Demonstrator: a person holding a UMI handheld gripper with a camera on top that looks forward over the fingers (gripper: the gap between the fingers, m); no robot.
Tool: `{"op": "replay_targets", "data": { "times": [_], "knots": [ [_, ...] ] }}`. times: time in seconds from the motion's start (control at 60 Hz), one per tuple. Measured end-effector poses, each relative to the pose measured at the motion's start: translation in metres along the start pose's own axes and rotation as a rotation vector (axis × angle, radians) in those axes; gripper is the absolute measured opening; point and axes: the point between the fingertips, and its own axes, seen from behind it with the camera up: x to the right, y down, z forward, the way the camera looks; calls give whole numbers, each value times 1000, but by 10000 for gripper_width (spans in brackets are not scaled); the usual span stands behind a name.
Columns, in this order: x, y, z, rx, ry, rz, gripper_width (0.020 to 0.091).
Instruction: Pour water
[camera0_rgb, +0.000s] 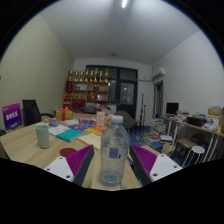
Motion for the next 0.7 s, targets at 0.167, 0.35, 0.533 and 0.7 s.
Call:
{"op": "replay_targets", "data": {
  "times": [0.167,0.35,0.533,0.7],
  "knots": [
    [8,13,51,-5,35,-11,835],
    [17,22,100,6,59,-43,661],
    [9,19,109,19,13,-14,580],
    [-15,-2,103,8,-70,-49,466]
  ]
}}
